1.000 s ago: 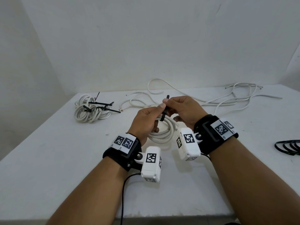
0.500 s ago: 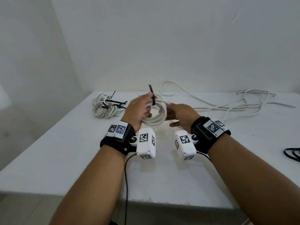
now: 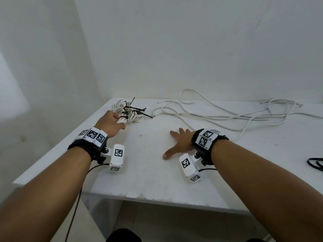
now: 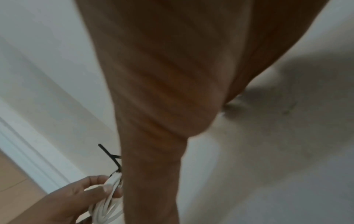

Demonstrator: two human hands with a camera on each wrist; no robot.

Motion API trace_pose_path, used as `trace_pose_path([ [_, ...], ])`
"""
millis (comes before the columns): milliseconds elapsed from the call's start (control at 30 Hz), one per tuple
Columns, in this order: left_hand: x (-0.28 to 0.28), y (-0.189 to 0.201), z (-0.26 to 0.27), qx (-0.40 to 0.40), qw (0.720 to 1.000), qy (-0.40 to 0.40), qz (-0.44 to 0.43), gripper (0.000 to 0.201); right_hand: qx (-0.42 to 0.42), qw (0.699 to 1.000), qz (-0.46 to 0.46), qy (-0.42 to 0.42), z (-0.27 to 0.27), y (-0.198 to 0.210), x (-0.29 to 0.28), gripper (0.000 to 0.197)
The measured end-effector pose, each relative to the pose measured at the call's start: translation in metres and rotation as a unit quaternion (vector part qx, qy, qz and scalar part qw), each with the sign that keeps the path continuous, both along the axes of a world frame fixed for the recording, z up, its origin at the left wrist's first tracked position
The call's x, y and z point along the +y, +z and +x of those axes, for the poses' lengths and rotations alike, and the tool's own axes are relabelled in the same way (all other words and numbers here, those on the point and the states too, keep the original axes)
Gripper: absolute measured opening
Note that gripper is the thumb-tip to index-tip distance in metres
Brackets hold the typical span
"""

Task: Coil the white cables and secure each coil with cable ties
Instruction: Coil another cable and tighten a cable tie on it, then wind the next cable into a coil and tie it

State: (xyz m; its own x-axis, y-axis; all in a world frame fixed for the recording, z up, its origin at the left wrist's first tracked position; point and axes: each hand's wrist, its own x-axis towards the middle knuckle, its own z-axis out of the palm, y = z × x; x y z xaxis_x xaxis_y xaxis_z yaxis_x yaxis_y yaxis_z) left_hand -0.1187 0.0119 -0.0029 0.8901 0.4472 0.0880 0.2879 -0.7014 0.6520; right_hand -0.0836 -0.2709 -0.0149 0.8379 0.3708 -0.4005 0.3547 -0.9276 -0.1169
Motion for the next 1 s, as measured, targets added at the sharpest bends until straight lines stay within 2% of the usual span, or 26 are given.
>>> trace_pose_path([
  [167,0.01,-0.005,0.012,0.07,0.983,-0.023,0.165,0.03,0.021,0.999,0.036,-0.012,0.001,-0.006,-0.006,0.128],
  [333,0.012,0.001,0.019,0.089,0.973,-0.044,0.208,0.021,0.034,0.996,0.076,-0.019,0.001,-0.01,-0.007,0.129],
  [433,0.014,0.009,0.019,0.109,0.959,-0.068,0.252,0.009,0.032,0.996,0.078,-0.021,0.002,-0.012,-0.008,0.132],
  [467,0.014,0.012,0.019,0.11,0.956,-0.072,0.263,0.014,0.032,0.996,0.079,-0.02,0.002,-0.012,-0.009,0.133],
  [533,0.013,0.021,0.016,0.065,0.961,-0.057,0.261,0.02,0.027,0.996,0.077,-0.019,0.002,-0.013,-0.01,0.135],
  [600,0.007,0.032,0.016,-0.062,0.976,-0.014,0.208,0.016,0.022,0.997,0.076,-0.016,0.001,-0.013,-0.01,0.134],
  [633,0.0,0.037,0.017,-0.142,0.973,0.002,0.184,0.014,0.021,0.997,0.079,-0.016,0.0,-0.013,-0.011,0.132],
  [667,-0.009,0.042,0.019,-0.202,0.966,0.001,0.164,0.012,0.021,0.996,0.085,-0.015,-0.002,-0.012,-0.011,0.13],
  [733,-0.032,0.051,0.028,-0.237,0.961,-0.045,0.137,0.012,0.022,0.995,0.095,-0.009,-0.007,-0.009,-0.016,0.123],
  [833,-0.071,0.056,0.052,-0.172,0.968,-0.141,0.117,0.014,0.031,0.995,0.093,0.004,-0.01,-0.004,-0.027,0.115],
  [1000,-0.119,0.043,0.111,-0.044,0.954,-0.244,0.167,0.026,0.025,0.996,0.078,0.019,-0.004,-0.009,-0.035,0.115],
])
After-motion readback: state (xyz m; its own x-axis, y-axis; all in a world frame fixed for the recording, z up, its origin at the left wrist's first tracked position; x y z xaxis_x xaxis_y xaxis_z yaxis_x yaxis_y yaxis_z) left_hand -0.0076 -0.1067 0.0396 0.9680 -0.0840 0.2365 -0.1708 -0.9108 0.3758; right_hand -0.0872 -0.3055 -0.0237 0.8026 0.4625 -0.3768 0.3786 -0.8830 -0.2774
